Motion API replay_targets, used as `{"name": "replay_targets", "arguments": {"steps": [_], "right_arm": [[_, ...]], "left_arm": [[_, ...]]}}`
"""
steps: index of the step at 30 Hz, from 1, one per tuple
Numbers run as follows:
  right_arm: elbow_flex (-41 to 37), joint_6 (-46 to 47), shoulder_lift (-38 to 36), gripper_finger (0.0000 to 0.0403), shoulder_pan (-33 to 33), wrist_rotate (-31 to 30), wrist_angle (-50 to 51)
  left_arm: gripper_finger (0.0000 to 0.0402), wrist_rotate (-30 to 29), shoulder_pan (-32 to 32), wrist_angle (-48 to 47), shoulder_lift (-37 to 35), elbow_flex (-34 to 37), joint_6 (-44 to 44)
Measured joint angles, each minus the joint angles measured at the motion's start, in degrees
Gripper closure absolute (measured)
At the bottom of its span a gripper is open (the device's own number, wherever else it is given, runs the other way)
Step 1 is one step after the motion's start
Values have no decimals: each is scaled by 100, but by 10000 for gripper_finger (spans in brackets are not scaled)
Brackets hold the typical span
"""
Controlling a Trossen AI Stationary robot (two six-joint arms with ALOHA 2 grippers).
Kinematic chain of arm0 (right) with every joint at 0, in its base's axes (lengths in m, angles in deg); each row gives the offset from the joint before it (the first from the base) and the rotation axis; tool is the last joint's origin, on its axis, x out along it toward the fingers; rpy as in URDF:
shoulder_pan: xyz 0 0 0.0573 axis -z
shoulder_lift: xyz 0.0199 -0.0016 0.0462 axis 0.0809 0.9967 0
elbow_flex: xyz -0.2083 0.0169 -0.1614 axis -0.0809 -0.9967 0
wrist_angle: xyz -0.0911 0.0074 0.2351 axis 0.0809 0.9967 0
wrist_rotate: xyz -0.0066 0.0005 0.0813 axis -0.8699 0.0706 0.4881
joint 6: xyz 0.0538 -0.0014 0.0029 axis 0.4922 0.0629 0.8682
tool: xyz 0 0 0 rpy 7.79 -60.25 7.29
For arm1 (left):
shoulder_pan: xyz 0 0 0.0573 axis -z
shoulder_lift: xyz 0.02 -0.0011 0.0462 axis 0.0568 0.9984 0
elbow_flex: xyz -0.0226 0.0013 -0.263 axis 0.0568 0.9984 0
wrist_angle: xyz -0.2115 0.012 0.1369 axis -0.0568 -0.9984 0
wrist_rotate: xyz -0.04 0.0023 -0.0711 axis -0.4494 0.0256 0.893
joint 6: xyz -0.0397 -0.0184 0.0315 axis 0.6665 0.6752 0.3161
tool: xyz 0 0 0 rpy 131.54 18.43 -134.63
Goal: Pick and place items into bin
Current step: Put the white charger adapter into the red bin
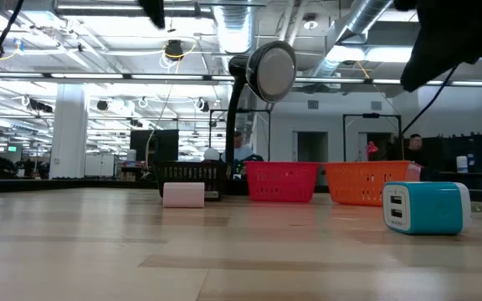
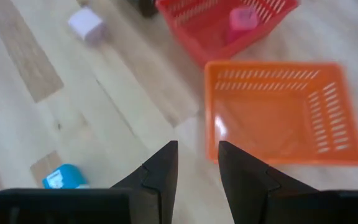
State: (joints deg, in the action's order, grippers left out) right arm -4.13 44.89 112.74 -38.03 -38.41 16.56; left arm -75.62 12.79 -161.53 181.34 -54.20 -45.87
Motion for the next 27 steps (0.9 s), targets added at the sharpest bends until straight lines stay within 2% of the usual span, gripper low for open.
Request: {"name": "replay_targets", "arguments": {"steps": [2, 4, 8, 10, 12, 14, 20, 27], "right_arm": [[0, 89, 89, 294, 22, 201, -93], [0, 144, 127, 294, 12, 317, -241], [0, -3, 119, 294, 11, 400, -409], [0, -52, 103, 294, 11, 388, -431], [2, -56, 103, 294, 14, 373, -430], [2, -59, 103, 294, 16, 359, -433], [2, -62, 101, 294, 6, 354, -433], [2, -68, 100, 294, 5, 355, -447]], "left_arm": [[232, -271, 175, 418, 1, 706, 329], [232, -140, 324, 947, 4, 1411, 334], [232, 940, 412, 2908, 70, 2547, -490], [232, 1610, 340, 3733, 61, 2843, -659], [233, 1902, 237, 4302, 59, 2967, -665], [233, 1902, 155, 4502, 50, 3001, -658], [232, 1956, -150, 4612, 50, 3020, -1384], [217, 2192, -511, 4537, 50, 3023, -565]]}}
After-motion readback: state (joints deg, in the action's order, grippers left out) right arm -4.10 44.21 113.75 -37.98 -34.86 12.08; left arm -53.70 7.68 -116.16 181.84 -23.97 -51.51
